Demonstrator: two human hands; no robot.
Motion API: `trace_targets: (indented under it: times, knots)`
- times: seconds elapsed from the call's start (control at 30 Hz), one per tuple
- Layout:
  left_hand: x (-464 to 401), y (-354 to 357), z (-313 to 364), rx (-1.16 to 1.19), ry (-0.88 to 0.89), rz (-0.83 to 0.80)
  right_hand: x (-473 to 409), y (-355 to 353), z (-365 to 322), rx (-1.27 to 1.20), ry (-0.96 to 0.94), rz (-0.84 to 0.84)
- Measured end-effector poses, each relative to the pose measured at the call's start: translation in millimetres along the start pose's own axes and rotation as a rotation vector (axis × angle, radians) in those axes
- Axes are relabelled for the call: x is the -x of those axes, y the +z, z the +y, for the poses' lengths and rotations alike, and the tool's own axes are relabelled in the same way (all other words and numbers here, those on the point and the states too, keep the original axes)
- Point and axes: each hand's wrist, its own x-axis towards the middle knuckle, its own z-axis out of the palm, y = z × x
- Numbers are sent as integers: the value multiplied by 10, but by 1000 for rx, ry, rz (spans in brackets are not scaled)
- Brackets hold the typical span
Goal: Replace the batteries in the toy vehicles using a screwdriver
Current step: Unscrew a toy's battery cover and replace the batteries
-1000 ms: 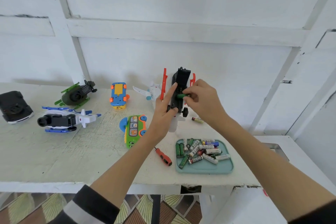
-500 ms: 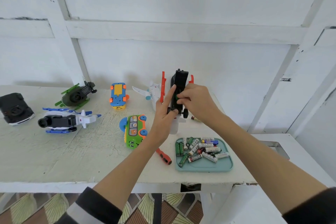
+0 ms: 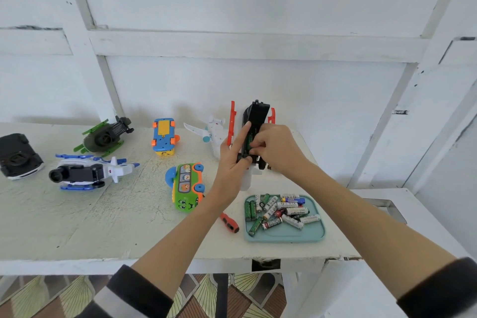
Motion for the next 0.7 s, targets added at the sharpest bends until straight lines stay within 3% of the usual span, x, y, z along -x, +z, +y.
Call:
trace_targets:
  times: [0.13,0.33,0.7]
  knots:
    - [11,14,15,-14,22,-6,1,0,-26,20,37,40]
    - [67,11,54,-29,43,1,-29,-96,-58,84,57,-68]
    - [75,17,22,-59,3,-10,49,59,6,104,-6,19]
